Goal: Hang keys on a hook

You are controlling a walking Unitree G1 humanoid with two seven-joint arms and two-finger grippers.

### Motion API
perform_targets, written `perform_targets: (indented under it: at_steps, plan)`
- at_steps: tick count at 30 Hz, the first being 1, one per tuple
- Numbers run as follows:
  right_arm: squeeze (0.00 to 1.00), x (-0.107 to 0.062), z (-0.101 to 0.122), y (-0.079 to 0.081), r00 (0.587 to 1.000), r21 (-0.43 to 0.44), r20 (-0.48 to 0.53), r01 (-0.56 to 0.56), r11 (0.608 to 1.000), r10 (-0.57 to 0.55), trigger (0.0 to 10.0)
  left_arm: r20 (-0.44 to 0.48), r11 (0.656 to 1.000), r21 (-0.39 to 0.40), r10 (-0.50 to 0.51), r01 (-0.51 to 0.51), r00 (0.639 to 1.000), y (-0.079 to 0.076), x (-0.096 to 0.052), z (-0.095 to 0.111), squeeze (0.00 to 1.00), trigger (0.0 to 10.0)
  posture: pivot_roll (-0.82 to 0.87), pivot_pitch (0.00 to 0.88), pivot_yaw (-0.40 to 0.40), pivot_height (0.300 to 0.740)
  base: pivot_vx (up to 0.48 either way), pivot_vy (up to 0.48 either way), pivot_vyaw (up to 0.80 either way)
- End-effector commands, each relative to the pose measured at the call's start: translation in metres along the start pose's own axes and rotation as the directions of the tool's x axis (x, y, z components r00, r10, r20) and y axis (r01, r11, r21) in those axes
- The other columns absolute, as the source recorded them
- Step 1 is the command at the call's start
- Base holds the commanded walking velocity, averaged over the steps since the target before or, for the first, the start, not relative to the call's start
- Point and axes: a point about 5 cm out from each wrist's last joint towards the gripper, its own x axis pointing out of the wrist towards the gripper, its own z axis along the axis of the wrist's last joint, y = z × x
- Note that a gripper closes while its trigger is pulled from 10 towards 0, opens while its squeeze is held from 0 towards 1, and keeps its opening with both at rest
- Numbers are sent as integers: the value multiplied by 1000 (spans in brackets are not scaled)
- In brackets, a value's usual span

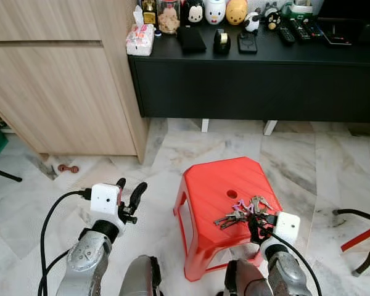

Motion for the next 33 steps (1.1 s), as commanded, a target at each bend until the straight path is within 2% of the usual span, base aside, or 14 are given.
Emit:
perform_targets:
  at_steps: [1,10,16,29,30,31,32,33]
  plan:
    - [0,-3,-9,-3,999,29,-38,25,999,-24,10000,-19,1000,0,6,-6,1000,2,-2,-4,0,10000,155,177,-25,627,0,0,0]
    - [0,0,-9,2,997,43,-73,14,999,-11,10000,-25,1000,7,9,-9,1000,3,-3,-4,0,10000,154,184,-16,627,0,0,0]
    - [0,5,-4,4,997,84,-81,14,996,-7,10000,-27,1000,8,8,-8,1000,2,-5,-3,0,10000,169,192,-16,627,0,0,0]
    - [0,7,-2,3,996,87,-90,26,996,-18,10000,-31,1000,7,9,-9,999,1,-12,-2,0,10000,181,216,-14,627,0,0,0]
    - [0,7,-1,3,996,89,-90,25,996,-17,7333,-31,1000,7,9,-9,999,1,-12,-2,0,10000,183,217,-14,627,0,0,0]
    - [0,7,-1,4,996,92,-88,25,995,-16,2980,-32,1000,7,10,-10,999,1,-12,-2,0,10000,185,218,-13,627,0,0,0]
    - [0,7,-1,4,996,93,-88,23,995,-15,0,-32,1000,7,11,-11,999,1,-13,-2,0,10000,186,219,-12,627,0,0,0]
    - [0,7,-1,4,996,94,-87,23,995,-14,0,-33,1000,7,12,-12,999,1,-13,-2,0,10000,186,219,-12,627,0,0,0]
